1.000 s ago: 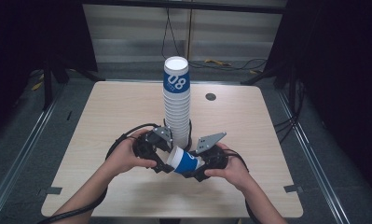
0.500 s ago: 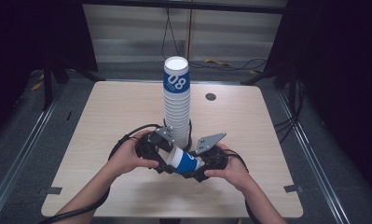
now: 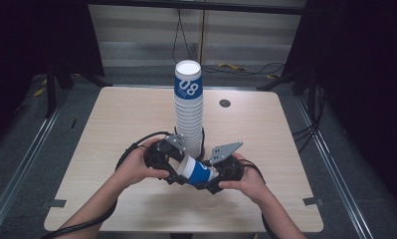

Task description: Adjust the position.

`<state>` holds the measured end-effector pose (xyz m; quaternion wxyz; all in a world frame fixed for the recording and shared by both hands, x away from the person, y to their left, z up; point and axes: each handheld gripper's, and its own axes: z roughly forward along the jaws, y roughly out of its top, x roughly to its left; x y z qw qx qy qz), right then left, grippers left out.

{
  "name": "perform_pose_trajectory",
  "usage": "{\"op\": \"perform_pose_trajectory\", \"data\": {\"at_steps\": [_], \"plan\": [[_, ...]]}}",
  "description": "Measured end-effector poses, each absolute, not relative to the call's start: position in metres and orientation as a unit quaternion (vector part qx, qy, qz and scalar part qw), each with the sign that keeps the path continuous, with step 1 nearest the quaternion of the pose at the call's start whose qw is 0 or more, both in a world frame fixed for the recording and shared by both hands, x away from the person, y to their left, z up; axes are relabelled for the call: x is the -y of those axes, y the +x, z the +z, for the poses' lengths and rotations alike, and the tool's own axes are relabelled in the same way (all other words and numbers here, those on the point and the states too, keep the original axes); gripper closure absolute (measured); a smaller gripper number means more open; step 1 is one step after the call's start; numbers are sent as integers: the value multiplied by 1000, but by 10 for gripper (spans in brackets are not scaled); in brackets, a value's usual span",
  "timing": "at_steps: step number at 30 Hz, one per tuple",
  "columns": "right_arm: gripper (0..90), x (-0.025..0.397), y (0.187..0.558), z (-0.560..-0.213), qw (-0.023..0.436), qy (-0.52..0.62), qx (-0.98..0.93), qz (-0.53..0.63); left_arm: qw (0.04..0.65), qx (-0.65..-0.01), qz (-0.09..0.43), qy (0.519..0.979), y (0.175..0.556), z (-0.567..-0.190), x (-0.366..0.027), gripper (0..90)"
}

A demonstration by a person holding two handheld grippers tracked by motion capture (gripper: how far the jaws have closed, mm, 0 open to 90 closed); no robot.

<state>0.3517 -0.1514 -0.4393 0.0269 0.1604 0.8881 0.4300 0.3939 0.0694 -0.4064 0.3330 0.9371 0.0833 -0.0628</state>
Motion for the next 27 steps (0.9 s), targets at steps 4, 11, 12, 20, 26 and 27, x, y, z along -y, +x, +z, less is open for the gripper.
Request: {"op": "perform_pose_trajectory", "data": {"at_steps": [4,11,12,20,26,27], "plan": [[257,152,351,-439,27,161,-885,436,337,-84,-63,936,394,-406,-69,143],[257,154,352,-439,28,157,-882,443,344,-85,-67,933,394,-406,-68,137],[257,154,352,-439,28,157,-882,443,344,-85,-67,933,394,-406,-68,137],[257,152,352,-441,24,155,-882,445,344,-86,-74,932,395,-406,-68,138],[257,151,352,-441,26,151,-882,446,344,-88,-78,931,396,-405,-68,141],[257,151,352,-441,26,151,-882,446,343,-87,-78,932,396,-405,-68,141]]}}
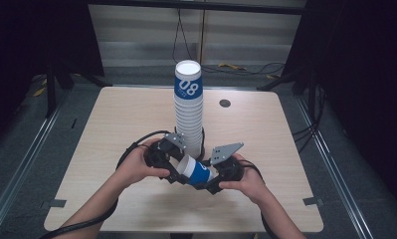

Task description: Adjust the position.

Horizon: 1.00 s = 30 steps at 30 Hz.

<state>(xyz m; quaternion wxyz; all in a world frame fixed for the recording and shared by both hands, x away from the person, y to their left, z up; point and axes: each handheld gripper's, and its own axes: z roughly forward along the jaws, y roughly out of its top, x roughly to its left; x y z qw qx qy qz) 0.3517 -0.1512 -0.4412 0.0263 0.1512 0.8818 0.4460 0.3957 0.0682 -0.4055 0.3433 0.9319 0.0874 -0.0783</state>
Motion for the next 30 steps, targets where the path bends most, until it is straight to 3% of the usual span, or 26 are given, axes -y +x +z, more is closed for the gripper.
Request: {"op": "perform_pose_trajectory", "data": {"at_steps": [30], "plan": [[254,150,352,-446,35,143,-879,453,339,-79,-62,935,393,-398,-68,175]]}}
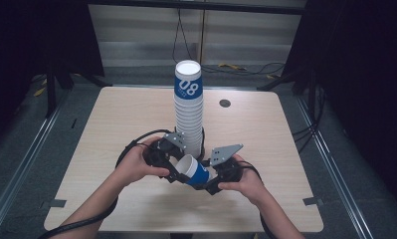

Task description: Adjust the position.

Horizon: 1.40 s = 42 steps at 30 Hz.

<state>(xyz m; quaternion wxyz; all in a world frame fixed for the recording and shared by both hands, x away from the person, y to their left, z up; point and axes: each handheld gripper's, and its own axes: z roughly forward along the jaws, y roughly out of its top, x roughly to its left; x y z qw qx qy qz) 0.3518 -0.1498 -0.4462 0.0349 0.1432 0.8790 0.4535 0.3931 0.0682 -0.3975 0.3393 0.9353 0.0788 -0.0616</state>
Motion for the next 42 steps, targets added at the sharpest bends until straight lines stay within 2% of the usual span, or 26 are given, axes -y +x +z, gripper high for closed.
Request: {"op": "perform_pose_trajectory", "data": {"at_steps": [8,17,42], "plan": [[240,148,351,-446,38,140,-879,454,324,-83,-55,941,391,-393,-66,178],[172,150,352,-447,37,155,-884,439,290,-67,-45,954,391,-389,-67,178],[136,161,355,-450,54,177,-891,413,239,-64,-36,968,392,-388,-71,178]]}}
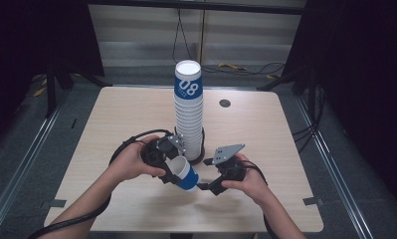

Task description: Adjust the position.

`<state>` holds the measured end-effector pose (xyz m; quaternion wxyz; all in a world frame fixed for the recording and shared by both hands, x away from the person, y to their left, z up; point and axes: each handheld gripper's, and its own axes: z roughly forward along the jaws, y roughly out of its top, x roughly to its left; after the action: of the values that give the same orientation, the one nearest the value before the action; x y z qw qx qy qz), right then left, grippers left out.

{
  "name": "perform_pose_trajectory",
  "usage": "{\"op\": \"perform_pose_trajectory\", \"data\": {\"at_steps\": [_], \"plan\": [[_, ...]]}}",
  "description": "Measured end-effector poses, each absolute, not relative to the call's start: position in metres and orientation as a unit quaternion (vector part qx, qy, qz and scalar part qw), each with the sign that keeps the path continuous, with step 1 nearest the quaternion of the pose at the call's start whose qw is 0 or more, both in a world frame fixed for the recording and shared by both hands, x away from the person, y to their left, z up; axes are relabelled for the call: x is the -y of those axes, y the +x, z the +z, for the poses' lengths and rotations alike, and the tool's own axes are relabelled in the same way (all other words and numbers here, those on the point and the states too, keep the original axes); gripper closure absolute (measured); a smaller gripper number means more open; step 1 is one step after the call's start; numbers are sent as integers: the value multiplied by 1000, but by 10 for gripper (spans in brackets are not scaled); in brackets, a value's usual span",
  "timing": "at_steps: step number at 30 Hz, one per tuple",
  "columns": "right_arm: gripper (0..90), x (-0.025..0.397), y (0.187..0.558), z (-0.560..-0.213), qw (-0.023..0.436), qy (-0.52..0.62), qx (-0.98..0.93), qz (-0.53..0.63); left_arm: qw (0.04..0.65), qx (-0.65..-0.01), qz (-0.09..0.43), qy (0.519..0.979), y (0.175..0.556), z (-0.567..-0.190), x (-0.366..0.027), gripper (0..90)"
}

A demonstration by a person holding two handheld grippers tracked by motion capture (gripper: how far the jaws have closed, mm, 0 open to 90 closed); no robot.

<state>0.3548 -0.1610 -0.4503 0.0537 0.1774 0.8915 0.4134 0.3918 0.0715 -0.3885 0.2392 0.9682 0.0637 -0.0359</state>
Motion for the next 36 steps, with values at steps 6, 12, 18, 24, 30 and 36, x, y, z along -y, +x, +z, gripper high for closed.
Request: {"op": "perform_pose_trajectory", "data": {"at_steps": [6,12,18,24,30,36], "plan": [[136,164,356,-453,53,181,-892,410,222,-62,-27,973,393,-388,-74,178],[136,166,356,-453,58,180,-894,407,212,-65,-23,975,396,-389,-78,177],[136,166,356,-455,59,180,-896,401,196,-76,-17,978,395,-391,-80,177],[135,165,356,-455,57,177,-896,402,173,-74,-9,982,396,-388,-80,177],[135,165,355,-455,58,174,-897,402,168,-73,-9,983,396,-388,-78,176],[137,162,356,-458,59,175,-895,407,156,-64,-7,986,395,-390,-73,176]]}}
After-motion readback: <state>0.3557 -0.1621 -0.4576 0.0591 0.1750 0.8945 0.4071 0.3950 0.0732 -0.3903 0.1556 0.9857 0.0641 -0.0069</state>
